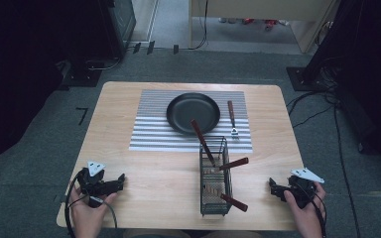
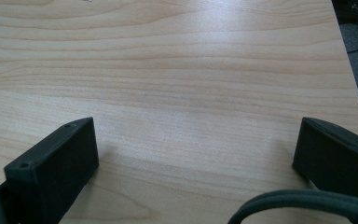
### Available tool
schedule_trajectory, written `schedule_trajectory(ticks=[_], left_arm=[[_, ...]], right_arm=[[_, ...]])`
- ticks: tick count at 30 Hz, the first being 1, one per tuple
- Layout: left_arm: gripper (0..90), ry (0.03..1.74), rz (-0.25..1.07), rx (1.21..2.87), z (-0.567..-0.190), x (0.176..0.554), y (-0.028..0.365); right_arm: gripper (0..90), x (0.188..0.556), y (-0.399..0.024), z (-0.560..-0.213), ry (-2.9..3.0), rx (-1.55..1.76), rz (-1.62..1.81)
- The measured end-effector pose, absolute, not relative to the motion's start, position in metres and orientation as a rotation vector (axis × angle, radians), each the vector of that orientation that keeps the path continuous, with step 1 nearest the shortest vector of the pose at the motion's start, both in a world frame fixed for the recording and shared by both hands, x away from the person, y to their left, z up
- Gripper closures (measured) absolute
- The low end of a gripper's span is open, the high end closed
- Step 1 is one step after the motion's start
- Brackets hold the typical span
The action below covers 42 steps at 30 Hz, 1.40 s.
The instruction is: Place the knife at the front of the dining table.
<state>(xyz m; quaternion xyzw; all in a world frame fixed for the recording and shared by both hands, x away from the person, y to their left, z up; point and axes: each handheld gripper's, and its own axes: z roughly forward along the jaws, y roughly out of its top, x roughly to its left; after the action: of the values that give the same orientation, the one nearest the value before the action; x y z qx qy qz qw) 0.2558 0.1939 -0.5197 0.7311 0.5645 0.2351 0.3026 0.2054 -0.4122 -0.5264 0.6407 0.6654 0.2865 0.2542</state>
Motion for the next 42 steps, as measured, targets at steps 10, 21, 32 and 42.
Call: schedule_trajectory(ticks=[10,21,32,42], left_arm=[[0.0,1.554,0.647,1.904,-0.520,0.258,0.189],[0.0,1.531,0.589,1.876,-0.502,0.257,0.166],[0.0,1.400,0.543,1.863,-0.469,0.264,0.113],[0.0,1.301,0.487,1.865,-0.450,0.272,0.070]], right_arm=[[0.0,0.205,-0.412,-0.526,1.807,1.741,0.778],[0.0,0.205,-0.412,-0.526,1.808,1.740,0.778],[0.0,0.205,-0.412,-0.526,1.808,1.741,0.777],[0.0,0.205,-0.412,-0.526,1.808,1.741,0.778]])
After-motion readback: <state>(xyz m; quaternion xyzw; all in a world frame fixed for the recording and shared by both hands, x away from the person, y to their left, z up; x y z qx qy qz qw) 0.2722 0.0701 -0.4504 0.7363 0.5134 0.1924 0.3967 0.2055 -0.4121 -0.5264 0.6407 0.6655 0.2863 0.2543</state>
